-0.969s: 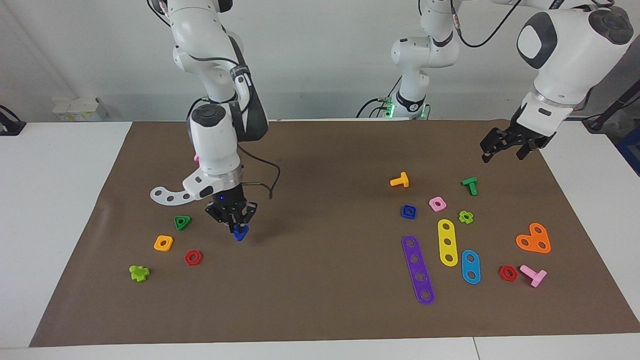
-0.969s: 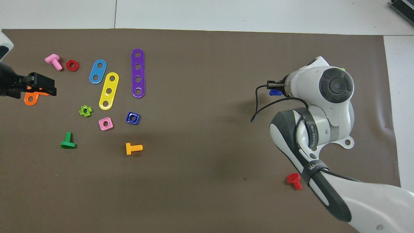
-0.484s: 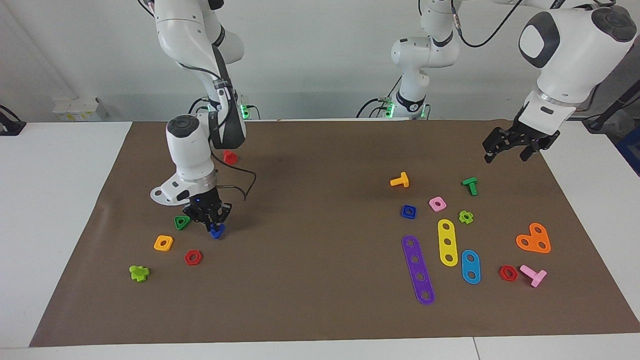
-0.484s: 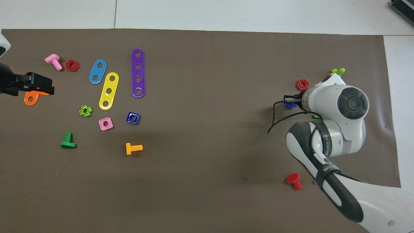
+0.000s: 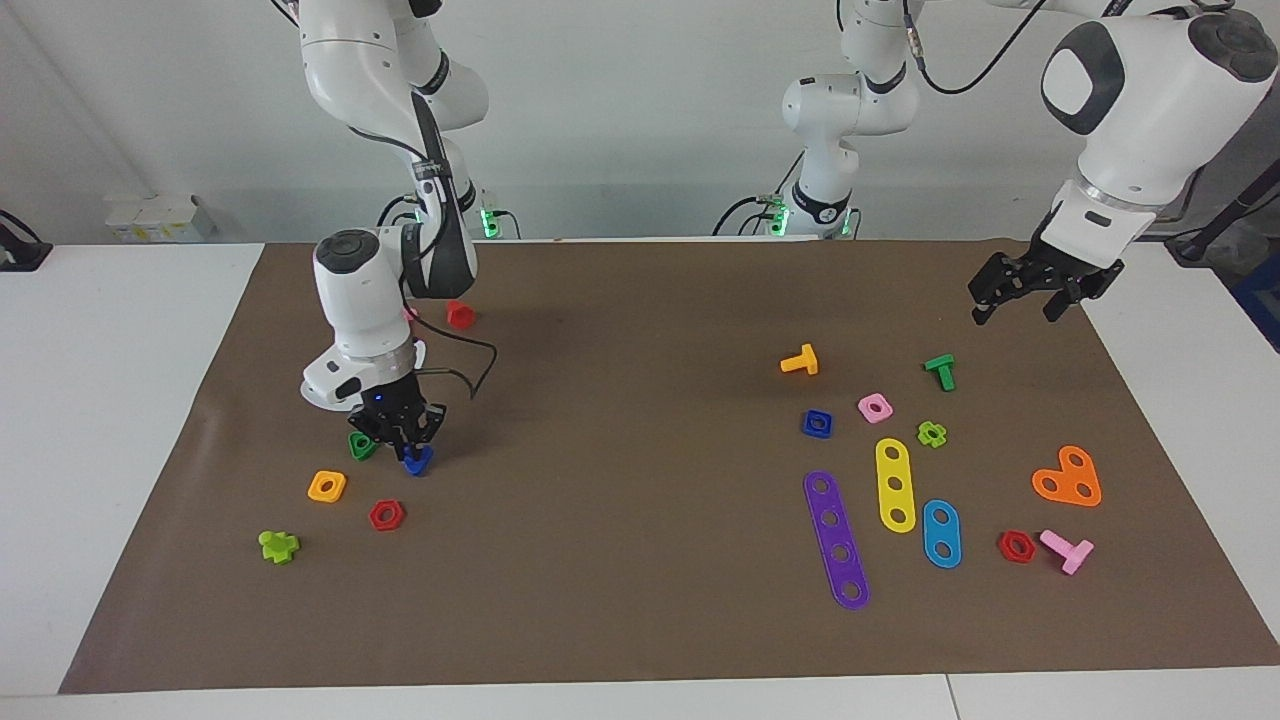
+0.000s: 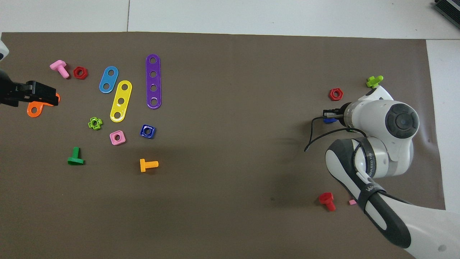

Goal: Unscrew and place screws in storage area

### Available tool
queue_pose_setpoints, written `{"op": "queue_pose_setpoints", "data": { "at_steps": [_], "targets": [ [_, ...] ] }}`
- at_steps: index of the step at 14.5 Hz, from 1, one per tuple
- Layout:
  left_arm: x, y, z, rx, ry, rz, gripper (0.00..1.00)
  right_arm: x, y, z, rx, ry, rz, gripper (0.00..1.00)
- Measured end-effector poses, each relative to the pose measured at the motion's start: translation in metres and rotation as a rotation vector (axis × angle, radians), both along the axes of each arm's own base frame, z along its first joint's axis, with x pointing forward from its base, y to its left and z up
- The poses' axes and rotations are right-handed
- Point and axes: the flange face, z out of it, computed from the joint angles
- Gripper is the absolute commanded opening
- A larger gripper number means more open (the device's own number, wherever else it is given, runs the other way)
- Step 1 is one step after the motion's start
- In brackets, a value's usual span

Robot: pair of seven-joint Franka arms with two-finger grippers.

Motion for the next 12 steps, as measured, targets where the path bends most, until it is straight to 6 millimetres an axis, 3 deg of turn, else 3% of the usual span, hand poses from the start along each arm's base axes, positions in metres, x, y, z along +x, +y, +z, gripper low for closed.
{"op": "queue_pose_setpoints", "data": {
  "at_steps": [1, 4, 6, 8, 10, 12],
  "targets": [
    [0.000, 0.001, 0.000, 0.000, -0.001, 0.001, 1.00, -0.002, -0.001, -0.002, 0.000, 0.004, -0.001, 1.00],
    [0.000, 0.008, 0.000, 0.000, 0.000, 0.014, 1.00, 0.000, 0.000, 0.001, 0.001, -0.005, 0.000, 1.00],
    [0.000, 0.012, 0.000, 0.000, 0.000, 0.019, 1.00, 0.006, 0.004, 0.021, 0.005, -0.009, 0.002, 1.00],
    [0.000, 0.012, 0.000, 0.000, 0.000, 0.019, 1.00, 0.017, 0.007, 0.060, 0.006, 0.032, -0.005, 1.00],
    [0.000, 0.011, 0.000, 0.000, 0.000, 0.019, 1.00, 0.023, 0.006, 0.116, 0.009, 0.067, -0.017, 1.00],
    [0.000, 0.011, 0.000, 0.000, 0.000, 0.019, 1.00, 0.016, 0.001, 0.169, 0.020, 0.093, -0.032, 1.00]
  ]
}}
